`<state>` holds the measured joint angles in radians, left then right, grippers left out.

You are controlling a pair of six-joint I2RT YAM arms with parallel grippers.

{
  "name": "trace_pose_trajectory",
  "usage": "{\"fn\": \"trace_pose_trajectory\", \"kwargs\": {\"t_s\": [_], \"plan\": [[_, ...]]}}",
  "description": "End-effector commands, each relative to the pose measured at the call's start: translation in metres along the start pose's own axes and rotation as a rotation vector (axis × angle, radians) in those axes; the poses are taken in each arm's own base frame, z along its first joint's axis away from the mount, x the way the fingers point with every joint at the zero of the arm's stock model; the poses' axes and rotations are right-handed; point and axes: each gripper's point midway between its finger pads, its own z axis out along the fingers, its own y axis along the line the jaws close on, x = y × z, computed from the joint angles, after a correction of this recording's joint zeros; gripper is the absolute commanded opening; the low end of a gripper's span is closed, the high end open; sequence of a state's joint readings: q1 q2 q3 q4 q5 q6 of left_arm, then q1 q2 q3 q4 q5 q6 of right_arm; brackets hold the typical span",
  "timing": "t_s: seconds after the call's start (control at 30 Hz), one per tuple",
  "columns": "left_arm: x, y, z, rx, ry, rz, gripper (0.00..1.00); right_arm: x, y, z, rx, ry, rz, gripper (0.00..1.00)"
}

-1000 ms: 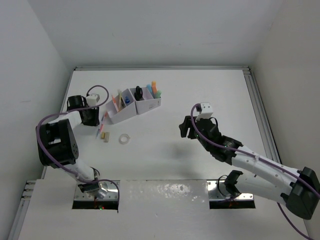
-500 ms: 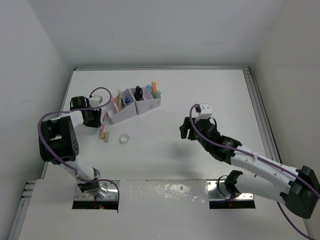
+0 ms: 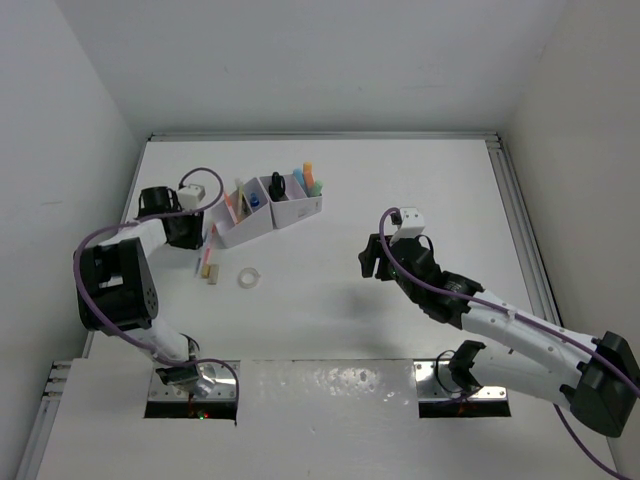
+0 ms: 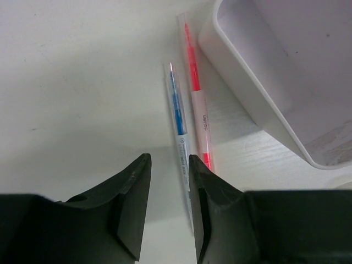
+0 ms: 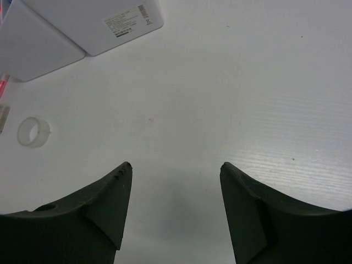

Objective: Sort the stationery into containers
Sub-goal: Pick up the pen from the center of the board.

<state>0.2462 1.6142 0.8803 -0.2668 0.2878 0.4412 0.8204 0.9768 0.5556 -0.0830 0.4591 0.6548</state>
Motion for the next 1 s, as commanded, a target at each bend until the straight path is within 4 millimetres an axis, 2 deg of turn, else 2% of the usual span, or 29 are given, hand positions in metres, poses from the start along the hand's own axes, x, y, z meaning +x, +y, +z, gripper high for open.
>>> {"fn": "trace_pose_trajectory", "kwargs": {"t_s": [0.0, 0.33, 0.47, 0.73, 0.77, 0.87, 0.97], "plan": [[-0.012, 0.002, -0.003, -0.048, 0.003, 0.046, 0.32, -0.009, 0.007, -0.002, -0.024, -0.025, 0.024, 0.64], [-0.001, 0.007, 0.009, -0.117, 0.091, 0.053, 0.33, -0.007, 0.003, -0.004, -0.018, -0.027, 0.026, 0.64], [0.004, 0.031, 0.011, -0.252, 0.146, 0.029, 0.33, -0.008, 0.003, -0.004, -0.017, -0.032, 0.031, 0.64], [0.007, 0.045, 0.026, -0.27, 0.212, -0.012, 0.3, -0.007, 0.001, -0.005, -0.014, -0.029, 0.028, 0.64], [0.012, 0.047, 0.03, -0.263, 0.228, -0.02, 0.28, -0.008, 0.001, -0.005, -0.012, -0.032, 0.027, 0.64], [0.013, 0.043, 0.036, -0.207, 0.239, -0.042, 0.0, -0.007, -0.001, -0.006, -0.006, -0.032, 0.027, 0.64], [0.006, 0.039, 0.033, -0.156, 0.218, -0.078, 0.0, -0.008, -0.001, -0.007, -0.006, -0.038, 0.031, 0.64]]}}
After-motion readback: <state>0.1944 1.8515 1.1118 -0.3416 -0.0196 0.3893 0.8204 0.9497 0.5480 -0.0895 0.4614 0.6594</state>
